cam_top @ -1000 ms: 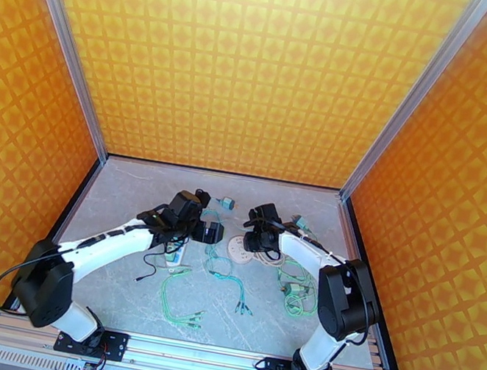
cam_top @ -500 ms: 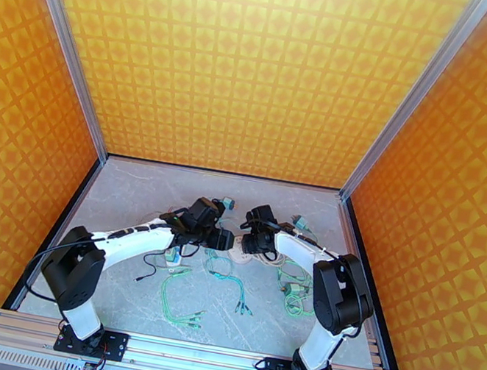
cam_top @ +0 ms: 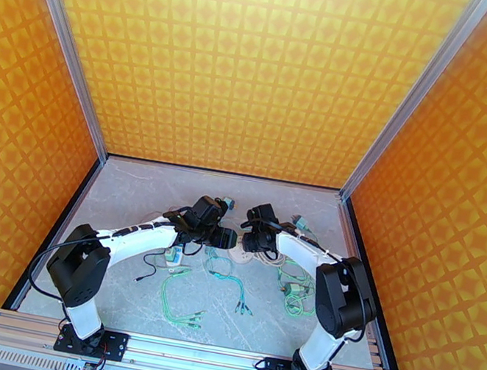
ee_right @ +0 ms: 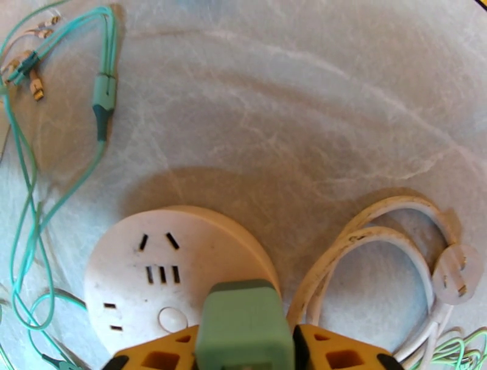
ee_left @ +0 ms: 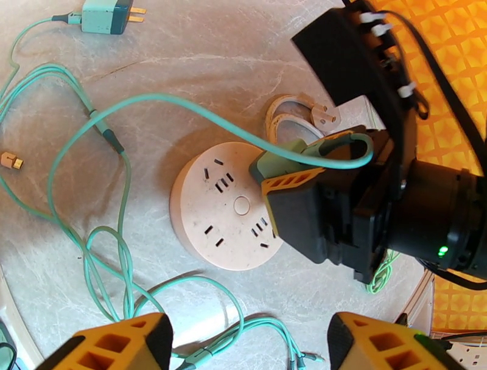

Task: Pull the plug off the socket

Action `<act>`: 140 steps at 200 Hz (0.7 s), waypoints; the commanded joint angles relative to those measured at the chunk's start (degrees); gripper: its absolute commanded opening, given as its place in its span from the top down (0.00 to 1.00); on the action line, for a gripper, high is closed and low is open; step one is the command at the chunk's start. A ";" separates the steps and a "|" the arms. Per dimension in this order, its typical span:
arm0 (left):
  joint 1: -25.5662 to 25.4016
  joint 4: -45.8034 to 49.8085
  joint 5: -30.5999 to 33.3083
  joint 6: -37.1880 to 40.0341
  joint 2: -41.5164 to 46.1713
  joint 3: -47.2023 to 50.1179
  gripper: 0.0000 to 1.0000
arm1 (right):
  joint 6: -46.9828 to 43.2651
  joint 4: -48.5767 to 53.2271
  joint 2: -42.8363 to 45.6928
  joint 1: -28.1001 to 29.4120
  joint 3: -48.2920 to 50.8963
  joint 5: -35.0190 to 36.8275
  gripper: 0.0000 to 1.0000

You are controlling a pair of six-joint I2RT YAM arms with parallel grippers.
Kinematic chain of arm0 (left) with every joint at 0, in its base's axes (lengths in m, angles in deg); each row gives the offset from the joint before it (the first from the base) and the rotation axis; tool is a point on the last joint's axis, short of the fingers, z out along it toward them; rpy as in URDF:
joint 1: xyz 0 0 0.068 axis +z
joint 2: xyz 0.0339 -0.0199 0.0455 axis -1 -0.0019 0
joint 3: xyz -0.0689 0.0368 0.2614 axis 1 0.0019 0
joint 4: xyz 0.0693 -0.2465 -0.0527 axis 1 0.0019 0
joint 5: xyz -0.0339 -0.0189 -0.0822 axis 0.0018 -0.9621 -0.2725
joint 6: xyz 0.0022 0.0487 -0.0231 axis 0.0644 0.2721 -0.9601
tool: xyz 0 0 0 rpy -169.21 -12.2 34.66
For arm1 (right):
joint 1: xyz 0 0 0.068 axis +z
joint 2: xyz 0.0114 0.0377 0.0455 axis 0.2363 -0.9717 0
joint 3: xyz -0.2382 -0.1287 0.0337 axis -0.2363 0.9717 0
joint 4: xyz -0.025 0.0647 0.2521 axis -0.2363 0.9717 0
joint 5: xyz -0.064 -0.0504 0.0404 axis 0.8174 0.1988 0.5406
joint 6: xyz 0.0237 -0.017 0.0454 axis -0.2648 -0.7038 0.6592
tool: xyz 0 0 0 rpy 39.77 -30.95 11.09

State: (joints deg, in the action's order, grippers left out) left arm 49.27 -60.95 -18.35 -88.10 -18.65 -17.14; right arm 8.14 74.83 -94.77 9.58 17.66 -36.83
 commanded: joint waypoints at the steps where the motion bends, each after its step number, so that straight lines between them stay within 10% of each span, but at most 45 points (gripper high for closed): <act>1: -0.07 0.83 -1.54 0.56 -1.51 -1.80 0.29 | -0.53 1.29 -0.18 0.16 -1.95 0.98 0.60; 43: -0.07 1.43 -2.65 0.45 -2.37 -2.25 0.30 | -0.83 1.48 -2.67 0.14 -1.73 0.68 0.62; 77: -0.07 1.28 -3.28 -0.04 -3.49 -2.99 0.34 | -0.32 2.45 -2.70 0.26 -1.14 -0.22 0.83; 140: -0.07 2.90 -5.92 -3.13 -10.65 -9.41 0.75 | 12.34 3.69 1.16 0.71 0.44 0.92 0.93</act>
State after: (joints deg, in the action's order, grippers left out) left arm 49.27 -59.62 -21.78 -89.33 -25.93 -22.65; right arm 12.45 75.51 -95.91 9.84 16.70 -36.80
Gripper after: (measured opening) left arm 0.319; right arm 0.269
